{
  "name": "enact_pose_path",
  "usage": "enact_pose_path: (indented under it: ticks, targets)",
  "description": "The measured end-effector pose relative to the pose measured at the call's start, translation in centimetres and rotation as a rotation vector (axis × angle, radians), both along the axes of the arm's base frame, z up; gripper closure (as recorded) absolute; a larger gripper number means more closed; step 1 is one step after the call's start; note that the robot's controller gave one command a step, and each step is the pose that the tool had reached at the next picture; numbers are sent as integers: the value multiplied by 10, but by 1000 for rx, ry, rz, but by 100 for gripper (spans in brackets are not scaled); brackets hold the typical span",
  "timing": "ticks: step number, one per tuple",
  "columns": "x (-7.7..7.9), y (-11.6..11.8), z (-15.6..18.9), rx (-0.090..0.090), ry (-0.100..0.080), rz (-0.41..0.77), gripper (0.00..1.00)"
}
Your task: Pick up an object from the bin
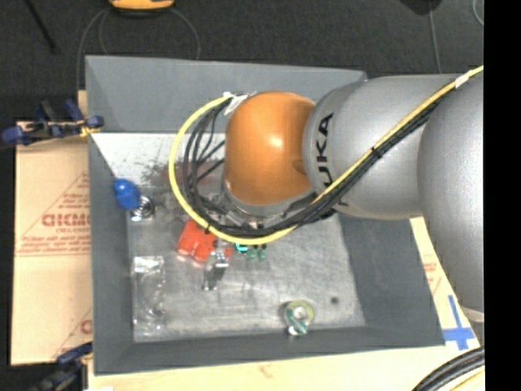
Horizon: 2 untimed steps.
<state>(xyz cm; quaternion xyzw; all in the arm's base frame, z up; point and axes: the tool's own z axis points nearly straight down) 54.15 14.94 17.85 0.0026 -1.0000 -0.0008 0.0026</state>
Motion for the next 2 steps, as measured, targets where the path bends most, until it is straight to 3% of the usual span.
enact_pose_path:
  ticks: [1,2]
  targets:
    - [9,-39,-86,2,-11,-45,0]
    - [8,-39,-88,2,-9,-48,100]
